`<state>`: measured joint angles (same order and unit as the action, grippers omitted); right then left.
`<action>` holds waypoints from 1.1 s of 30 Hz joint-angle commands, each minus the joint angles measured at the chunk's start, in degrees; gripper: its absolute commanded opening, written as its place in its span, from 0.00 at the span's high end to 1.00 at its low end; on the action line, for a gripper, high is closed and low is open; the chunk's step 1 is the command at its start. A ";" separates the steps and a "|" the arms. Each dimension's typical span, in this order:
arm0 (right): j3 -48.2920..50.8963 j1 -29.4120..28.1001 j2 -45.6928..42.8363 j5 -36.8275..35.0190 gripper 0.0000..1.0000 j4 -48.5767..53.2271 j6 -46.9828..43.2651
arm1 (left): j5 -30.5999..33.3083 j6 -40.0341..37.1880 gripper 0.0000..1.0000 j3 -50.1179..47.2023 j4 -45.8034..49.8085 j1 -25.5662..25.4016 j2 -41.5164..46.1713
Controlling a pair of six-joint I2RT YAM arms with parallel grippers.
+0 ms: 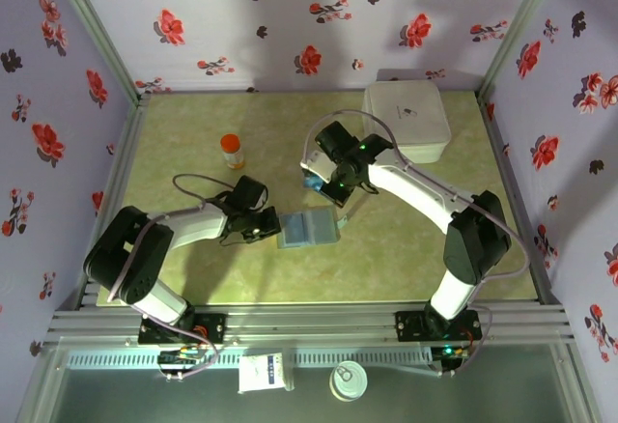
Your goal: Take the credit cards out of the card holder
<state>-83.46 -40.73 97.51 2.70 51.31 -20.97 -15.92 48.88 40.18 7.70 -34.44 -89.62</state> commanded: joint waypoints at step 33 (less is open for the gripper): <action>-47.85 8.36 34.55 8.90 1.00 26.06 -31.45 | 2.65 -1.86 0.90 0.37 8.69 2.57 7.18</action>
<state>-127.81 -33.12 129.91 10.76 71.53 -49.15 -14.90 46.78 41.87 13.89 -32.69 -84.47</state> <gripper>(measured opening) 0.050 0.099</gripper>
